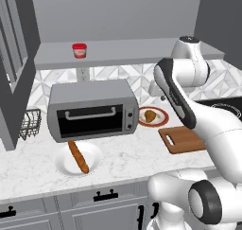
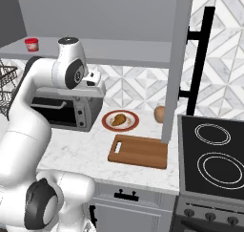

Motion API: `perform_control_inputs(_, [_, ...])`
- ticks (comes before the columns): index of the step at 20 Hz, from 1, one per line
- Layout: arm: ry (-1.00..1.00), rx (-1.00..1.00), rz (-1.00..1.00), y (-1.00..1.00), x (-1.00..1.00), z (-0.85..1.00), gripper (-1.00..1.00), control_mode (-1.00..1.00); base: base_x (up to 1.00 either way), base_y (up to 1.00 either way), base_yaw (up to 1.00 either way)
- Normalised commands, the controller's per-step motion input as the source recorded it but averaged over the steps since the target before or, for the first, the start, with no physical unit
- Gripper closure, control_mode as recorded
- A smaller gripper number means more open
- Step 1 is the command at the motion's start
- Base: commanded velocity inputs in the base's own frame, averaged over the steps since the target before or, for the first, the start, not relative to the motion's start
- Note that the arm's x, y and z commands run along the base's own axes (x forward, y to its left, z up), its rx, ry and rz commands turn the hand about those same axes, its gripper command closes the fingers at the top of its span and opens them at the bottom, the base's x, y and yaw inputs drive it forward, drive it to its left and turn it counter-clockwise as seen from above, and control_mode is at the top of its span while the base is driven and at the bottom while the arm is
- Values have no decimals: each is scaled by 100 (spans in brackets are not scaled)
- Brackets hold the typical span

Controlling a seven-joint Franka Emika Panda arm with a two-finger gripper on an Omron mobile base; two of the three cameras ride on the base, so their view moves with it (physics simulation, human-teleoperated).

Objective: From the different types of pastries on the counter, select a croissant and place it on the cutting board. Then retrieve a jar of jam from the cabinet and place it alongside the croissant on the cutting board.

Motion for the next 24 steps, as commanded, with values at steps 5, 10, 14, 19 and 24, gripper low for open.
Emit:
perform_control_inputs(5, [0,1,0,-18,0,0,-100,-100,0,0,0])
perform_control_inputs(10, [0,4,-3,-53,0,0,-100,-100,0,0,0])
perform_control_inputs(14, [0,3,-2,-62,0,-6,-100,-100,0,0,0])
perform_control_inputs(19, [2,0,-2,-32,0,-22,-100,-100,0,0,0])
perform_control_inputs(24, [-2,0,0,-1,-3,-17,-100,-100,0,0,0])
